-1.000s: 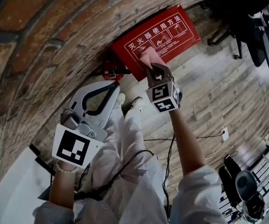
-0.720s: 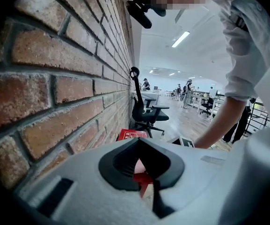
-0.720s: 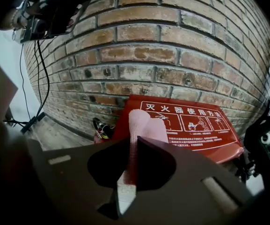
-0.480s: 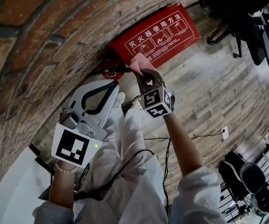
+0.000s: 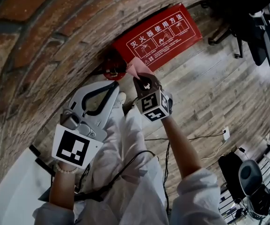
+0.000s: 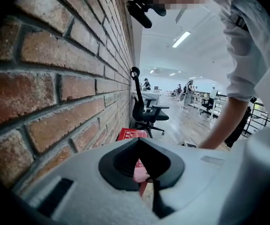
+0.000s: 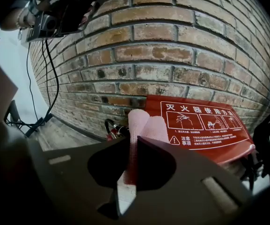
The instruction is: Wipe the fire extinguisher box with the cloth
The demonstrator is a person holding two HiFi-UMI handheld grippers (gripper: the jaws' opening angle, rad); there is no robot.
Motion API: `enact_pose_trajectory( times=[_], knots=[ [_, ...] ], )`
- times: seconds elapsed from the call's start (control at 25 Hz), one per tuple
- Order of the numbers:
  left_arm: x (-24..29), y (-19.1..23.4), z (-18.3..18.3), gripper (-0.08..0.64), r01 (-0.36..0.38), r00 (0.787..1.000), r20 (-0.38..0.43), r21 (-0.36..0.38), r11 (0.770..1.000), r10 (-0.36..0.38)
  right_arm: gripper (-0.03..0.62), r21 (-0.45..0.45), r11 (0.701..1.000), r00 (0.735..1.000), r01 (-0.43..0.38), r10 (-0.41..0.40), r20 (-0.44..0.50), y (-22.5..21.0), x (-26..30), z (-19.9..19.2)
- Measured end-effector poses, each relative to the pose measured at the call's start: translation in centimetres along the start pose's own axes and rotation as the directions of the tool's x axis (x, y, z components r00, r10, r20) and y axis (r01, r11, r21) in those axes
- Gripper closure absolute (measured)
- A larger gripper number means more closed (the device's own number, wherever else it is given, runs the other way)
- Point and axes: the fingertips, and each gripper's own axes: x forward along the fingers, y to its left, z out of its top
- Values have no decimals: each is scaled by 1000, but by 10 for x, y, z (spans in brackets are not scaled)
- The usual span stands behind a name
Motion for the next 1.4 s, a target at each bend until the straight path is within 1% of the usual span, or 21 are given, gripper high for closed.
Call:
enact_pose_trajectory(
  times=[0.28, 0.48, 0.6, 0.8, 1.0, 1.28, 1.4],
  knots=[
    [1, 0, 1, 561, 3, 1000, 3, 1, 1000, -3, 565, 8, 1000, 1000, 17, -17, 12, -2, -7, 3],
    [2, 3, 4, 561, 0, 1000, 7, 0, 1000, 0, 565, 46, 997, 996, 63, -65, 61, -13, -27, 12],
    [5, 5, 6, 561, -3, 1000, 11, 0, 1000, 3, 565, 66, 993, 991, 102, -108, 83, -27, -42, 17],
    [9, 6, 6, 561, -9, 1000, 9, -18, 1000, 9, 565, 106, 976, 969, 192, -205, 140, -69, -69, 31],
    [14, 5, 4, 561, -3, 1000, -5, -19, 1000, 3, 565, 129, 954, 943, 272, -291, 159, -119, -88, 40],
    [25, 5, 2, 561, -2, 1000, -21, -39, 999, 2, 565, 77, 931, 917, 357, -365, 160, -182, -93, 48],
    [30, 5, -1, 561, -10, 1000, -28, -63, 998, 8, 565, 51, 920, 907, 390, -393, 155, -210, -92, 51]
  ],
)
